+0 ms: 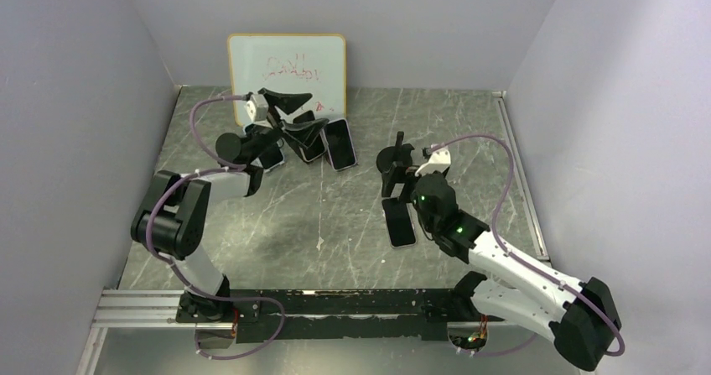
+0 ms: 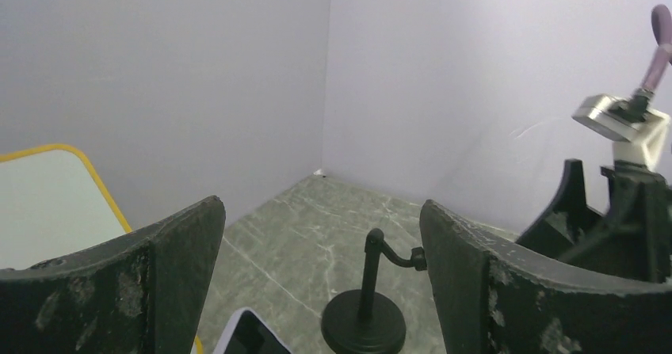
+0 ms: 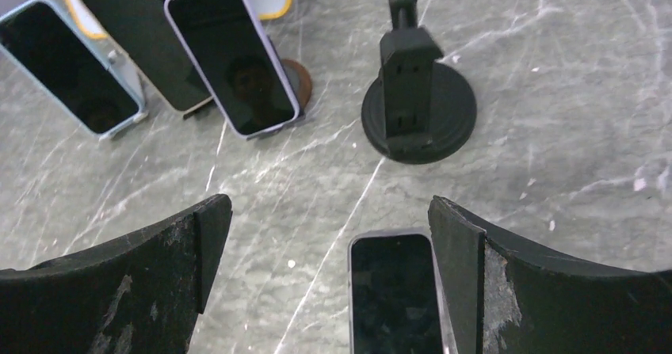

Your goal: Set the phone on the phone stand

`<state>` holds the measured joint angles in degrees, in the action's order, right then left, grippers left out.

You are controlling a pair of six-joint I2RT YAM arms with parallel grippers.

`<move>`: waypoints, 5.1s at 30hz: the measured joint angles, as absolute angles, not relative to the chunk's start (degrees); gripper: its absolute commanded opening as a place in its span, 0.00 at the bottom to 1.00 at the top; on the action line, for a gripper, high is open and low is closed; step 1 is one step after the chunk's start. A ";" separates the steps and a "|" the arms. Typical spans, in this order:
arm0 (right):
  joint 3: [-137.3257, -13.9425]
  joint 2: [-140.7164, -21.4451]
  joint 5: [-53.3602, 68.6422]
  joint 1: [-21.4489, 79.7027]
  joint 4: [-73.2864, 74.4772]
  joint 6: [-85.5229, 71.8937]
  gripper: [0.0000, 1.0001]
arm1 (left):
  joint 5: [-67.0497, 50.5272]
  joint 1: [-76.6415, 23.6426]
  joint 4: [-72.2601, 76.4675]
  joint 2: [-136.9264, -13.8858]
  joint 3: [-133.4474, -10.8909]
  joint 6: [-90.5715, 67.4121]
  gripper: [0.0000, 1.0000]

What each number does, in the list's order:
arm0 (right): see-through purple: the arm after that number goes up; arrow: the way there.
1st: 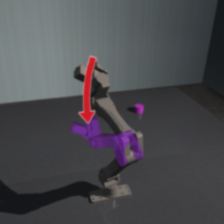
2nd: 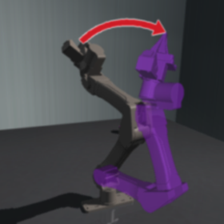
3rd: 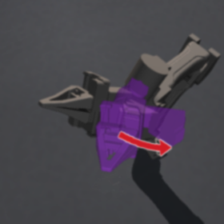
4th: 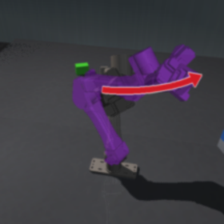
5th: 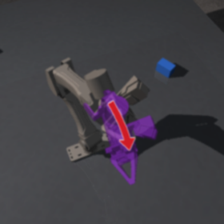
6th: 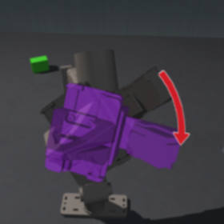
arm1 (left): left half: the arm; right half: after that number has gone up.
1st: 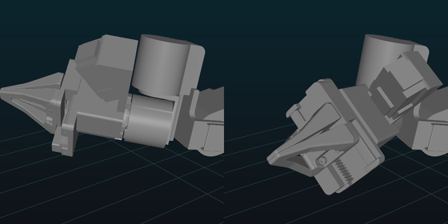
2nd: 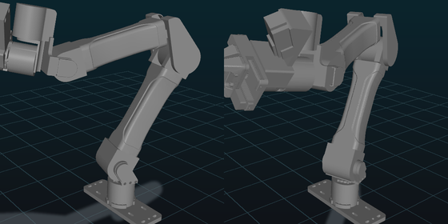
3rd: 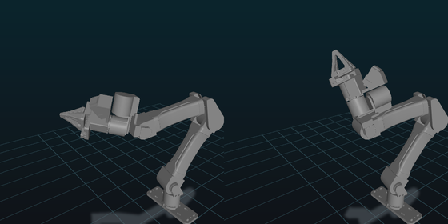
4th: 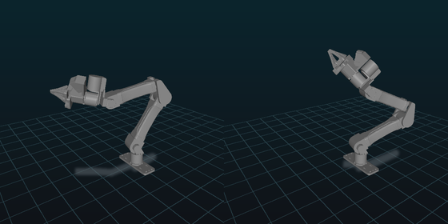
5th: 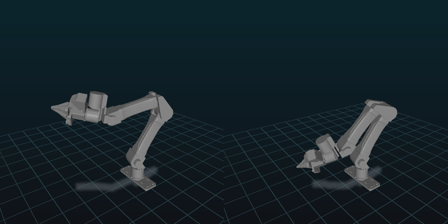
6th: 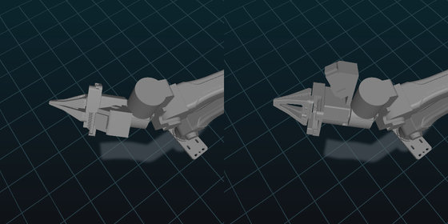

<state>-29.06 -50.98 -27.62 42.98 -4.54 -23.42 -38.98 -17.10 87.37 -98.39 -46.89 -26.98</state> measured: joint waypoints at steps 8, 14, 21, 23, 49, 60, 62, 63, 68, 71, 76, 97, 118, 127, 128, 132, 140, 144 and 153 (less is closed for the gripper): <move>-37.34 -59.68 -31.51 40.01 -0.51 -23.07 0.98 | -34.89 -19.27 87.24 -92.86 -35.88 -26.81 0.90; -42.35 -68.16 -33.08 37.47 0.75 -21.76 0.83 | -31.20 -23.68 87.37 -92.53 -27.09 -27.77 0.86; -47.27 -74.04 -33.85 35.59 1.17 -19.70 0.70 | -29.95 -26.81 87.24 -97.01 -23.57 -31.31 0.85; -47.97 -74.54 -33.80 34.79 1.19 -19.05 0.68 | -29.95 -27.83 87.31 -97.03 -23.18 -31.40 0.86; -49.06 -80.93 -25.98 32.27 -3.16 -17.34 0.00 | 3.22 -35.09 43.79 -68.82 -27.44 -8.73 0.84; -47.40 -70.00 -23.11 42.87 3.60 -17.87 0.00 | 11.92 -36.01 31.62 -62.19 -27.35 -8.78 0.86; -47.24 -68.07 -23.79 45.82 5.08 -18.81 0.00 | 12.01 -36.12 31.35 -61.45 -26.79 -8.75 0.86; -46.94 -67.13 -24.18 47.48 5.85 -19.44 0.00 | 12.01 -36.16 31.38 -61.10 -26.35 -8.75 0.86; -43.86 -64.34 -25.80 53.30 8.99 -23.38 0.00 | 11.97 -36.23 31.05 -60.71 -24.53 -8.78 0.86; -41.85 -64.75 -27.46 56.45 10.04 -25.54 0.00 | 11.99 -36.25 30.96 -60.75 -23.81 -8.78 0.86; -41.56 -67.46 -30.70 59.66 7.33 -27.46 0.00 | 11.77 -36.38 31.44 -60.93 -22.68 -8.78 0.88; -55.88 -81.56 -39.92 65.34 12.71 -34.11 1.00 | 11.18 -36.49 31.81 -60.58 -20.03 -8.73 0.94; -34.70 -64.16 -27.99 46.39 27.03 -38.74 1.00 | 1.50 -36.49 31.77 -56.38 -16.88 -11.07 0.90; -32.80 -69.84 -22.26 44.12 20.29 -36.99 1.00 | -0.78 -36.53 30.15 -53.32 -15.79 -11.35 0.89; -32.71 -70.65 -22.04 44.03 19.68 -36.80 1.00 | -0.84 -36.56 30.13 -53.21 -15.79 -11.38 0.89; -32.34 -73.97 -21.52 43.94 17.72 -36.01 1.00 | -1.26 -36.56 30.09 -53.32 -15.77 -11.38 0.89; -31.59 -75.37 -21.76 43.94 15.75 -35.55 0.93 | -1.83 -36.60 30.17 -55.66 -15.77 -11.49 0.89; -31.62 -75.92 -22.94 43.92 15.42 -35.57 0.85 | -2.26 -36.60 30.76 -57.28 -15.40 -12.12 0.88; -34.02 -79.20 -24.75 44.40 15.94 -37.78 0.57 | -3.36 -36.60 31.99 -58.46 -14.09 -14.02 0.88</move>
<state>-34.02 -79.20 -24.75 44.40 15.94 -37.78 -3.36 -36.60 31.99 -58.46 -14.09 -14.02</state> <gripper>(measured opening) 0.796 0.882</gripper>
